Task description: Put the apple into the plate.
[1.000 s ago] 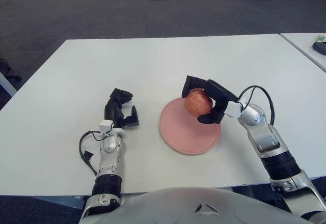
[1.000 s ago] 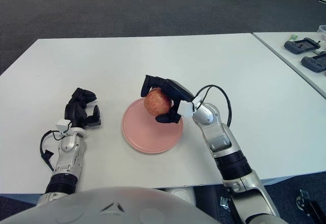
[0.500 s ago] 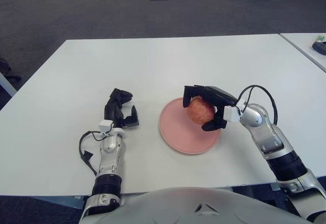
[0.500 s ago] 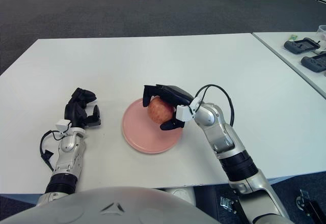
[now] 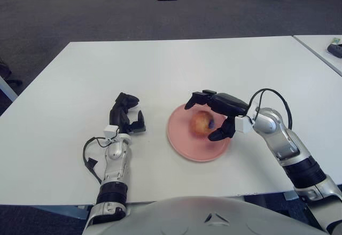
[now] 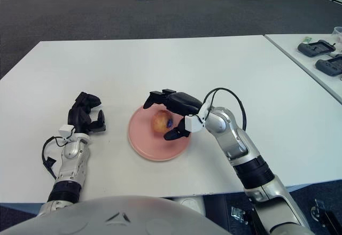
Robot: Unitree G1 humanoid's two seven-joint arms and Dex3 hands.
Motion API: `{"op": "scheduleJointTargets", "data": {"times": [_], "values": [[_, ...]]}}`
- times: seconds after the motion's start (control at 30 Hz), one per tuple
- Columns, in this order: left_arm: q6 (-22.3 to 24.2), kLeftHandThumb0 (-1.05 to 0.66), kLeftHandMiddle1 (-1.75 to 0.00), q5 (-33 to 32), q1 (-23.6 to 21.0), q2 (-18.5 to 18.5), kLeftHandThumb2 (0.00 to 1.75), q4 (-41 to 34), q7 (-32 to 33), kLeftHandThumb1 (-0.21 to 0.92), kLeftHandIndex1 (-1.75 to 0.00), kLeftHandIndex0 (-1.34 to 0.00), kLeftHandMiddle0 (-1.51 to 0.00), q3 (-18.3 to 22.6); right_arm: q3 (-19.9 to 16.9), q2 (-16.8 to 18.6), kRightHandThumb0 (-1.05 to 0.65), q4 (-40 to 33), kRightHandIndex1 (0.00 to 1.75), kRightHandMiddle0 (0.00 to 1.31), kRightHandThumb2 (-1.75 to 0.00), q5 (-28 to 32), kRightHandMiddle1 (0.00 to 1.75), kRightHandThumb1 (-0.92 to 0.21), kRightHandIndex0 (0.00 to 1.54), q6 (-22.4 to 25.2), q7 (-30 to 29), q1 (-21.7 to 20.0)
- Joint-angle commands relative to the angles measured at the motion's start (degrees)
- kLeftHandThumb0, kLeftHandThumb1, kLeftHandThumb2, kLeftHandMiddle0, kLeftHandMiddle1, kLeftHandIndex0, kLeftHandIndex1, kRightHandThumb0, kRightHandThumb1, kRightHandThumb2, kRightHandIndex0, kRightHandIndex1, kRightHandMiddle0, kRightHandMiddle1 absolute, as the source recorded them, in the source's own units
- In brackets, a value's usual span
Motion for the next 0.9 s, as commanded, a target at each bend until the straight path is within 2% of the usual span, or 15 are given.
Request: {"op": "scheduleJointTargets", "data": {"times": [0.0,0.13,0.27,0.47,0.87], "values": [[2.46,-0.01,-1.75,0.36,2.25,-0.45,1.75,2.21,0.84,-0.05,-1.74,-0.65,-0.9,0.16,-0.06,-0.74,-0.88,1.18,0.02,0.0,-0.94,0.51,0.32,-0.47,0.0,-1.87,0.39,-1.41],[2.34,-0.01,-1.75,0.31,2.21,-0.59,1.75,2.18,1.05,-0.06,-1.73,-0.66,-0.9,0.21,-0.28,-0.8,-0.92,1.17,0.0,0.0,-0.9,1.3,0.14,-0.5,0.0,-2.22,0.93,-1.2],[2.19,-0.01,-1.75,0.23,2.19,-0.68,1.75,2.22,1.05,-0.05,-1.74,-0.66,-0.9,0.25,-0.46,-0.71,-0.95,1.06,0.0,0.0,-0.87,1.62,0.04,-0.52,0.0,-2.07,1.32,-1.17],[2.31,-0.01,-1.75,0.08,2.14,-0.83,1.73,2.23,1.04,-0.04,-1.74,-0.65,-0.88,0.33,-0.74,-0.66,-0.98,0.42,0.0,0.0,-0.86,1.98,0.0,-0.53,0.0,-1.53,1.47,-0.93],[1.74,-0.01,-1.75,-0.06,2.16,-0.84,1.74,2.42,0.5,-0.05,-1.75,-0.65,-0.89,0.32,-1.78,-0.04,-1.04,-0.72,0.0,0.0,-0.74,2.79,0.0,-0.64,0.0,-0.81,0.72,0.21]]}}
